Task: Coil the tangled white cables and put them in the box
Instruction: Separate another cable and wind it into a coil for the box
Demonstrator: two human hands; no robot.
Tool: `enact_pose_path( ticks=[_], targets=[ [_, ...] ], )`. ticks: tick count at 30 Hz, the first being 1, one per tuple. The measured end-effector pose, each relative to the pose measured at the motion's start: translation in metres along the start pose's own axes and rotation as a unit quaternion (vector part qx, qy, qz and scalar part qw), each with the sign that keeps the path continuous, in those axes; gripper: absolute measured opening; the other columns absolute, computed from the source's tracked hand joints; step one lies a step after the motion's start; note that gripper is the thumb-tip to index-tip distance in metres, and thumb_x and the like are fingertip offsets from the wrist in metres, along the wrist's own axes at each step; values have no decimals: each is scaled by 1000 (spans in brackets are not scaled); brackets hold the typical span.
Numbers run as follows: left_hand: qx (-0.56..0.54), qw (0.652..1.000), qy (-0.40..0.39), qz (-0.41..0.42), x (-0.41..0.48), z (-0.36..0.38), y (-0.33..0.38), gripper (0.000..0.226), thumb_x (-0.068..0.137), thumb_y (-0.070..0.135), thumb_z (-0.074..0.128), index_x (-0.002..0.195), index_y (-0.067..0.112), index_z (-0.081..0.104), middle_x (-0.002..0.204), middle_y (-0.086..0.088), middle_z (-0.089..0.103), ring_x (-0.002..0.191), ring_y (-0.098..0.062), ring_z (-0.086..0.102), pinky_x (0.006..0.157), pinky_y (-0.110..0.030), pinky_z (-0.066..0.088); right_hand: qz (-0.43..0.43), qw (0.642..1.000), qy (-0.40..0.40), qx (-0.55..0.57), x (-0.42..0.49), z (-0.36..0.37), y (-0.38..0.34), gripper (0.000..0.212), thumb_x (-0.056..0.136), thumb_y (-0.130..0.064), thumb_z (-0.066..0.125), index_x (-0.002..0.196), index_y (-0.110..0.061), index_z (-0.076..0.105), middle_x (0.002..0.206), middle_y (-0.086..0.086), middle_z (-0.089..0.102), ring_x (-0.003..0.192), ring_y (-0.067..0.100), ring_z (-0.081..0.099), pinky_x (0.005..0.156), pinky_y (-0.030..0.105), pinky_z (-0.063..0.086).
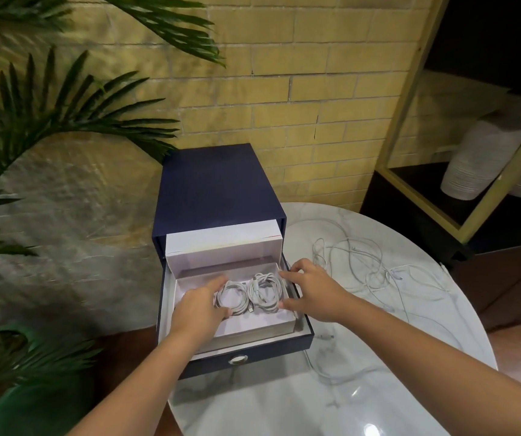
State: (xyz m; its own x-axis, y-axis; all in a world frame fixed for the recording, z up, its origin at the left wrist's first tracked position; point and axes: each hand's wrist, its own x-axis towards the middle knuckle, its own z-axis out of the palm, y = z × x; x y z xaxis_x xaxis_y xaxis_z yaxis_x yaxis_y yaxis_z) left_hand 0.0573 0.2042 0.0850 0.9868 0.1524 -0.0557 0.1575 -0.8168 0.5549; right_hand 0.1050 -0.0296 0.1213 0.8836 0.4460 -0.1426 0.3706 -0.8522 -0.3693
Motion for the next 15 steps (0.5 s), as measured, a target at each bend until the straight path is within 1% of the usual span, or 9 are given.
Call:
enact_pose_path(
  ticks=[3,7,10,12,15],
  targets=[
    [14,1000,-1,4,1,-1,3,71,79,27,77,141,34,43,134,6,59,119,-21,56,96,-35,49,0,1000,0,4,1,-1,0,70,87,-50,62,147,-28,35,137,-1,36,127,21,36,104,33,38],
    [54,998,-7,6,1,-3,8,67,79,28,75,139,32,45,132,5,60,117,-24,55,93,-35,49,0,1000,-5,10,2,-2,1,71,86,-49,64,147,-27,35,137,0,35,126,22,36,103,35,40],
    [56,998,-19,9,1,-5,10,66,79,26,74,139,31,45,131,3,60,115,-23,56,91,-34,50,0,1000,-6,17,3,-2,3,71,86,-49,64,147,-28,34,138,0,35,127,22,36,103,36,40],
    [57,998,-18,15,-1,-6,12,60,82,24,72,136,31,48,130,3,60,113,-22,57,88,-32,49,-2,1000,-3,29,2,-1,4,71,87,-48,63,147,-28,32,139,0,34,128,23,35,104,36,39],
    [55,998,11,25,-2,-9,20,38,85,29,65,122,34,57,122,7,62,104,-17,59,80,-29,50,-3,998,17,68,0,-1,10,68,88,-48,61,147,-27,33,138,1,35,130,21,35,107,36,37]
  ],
)
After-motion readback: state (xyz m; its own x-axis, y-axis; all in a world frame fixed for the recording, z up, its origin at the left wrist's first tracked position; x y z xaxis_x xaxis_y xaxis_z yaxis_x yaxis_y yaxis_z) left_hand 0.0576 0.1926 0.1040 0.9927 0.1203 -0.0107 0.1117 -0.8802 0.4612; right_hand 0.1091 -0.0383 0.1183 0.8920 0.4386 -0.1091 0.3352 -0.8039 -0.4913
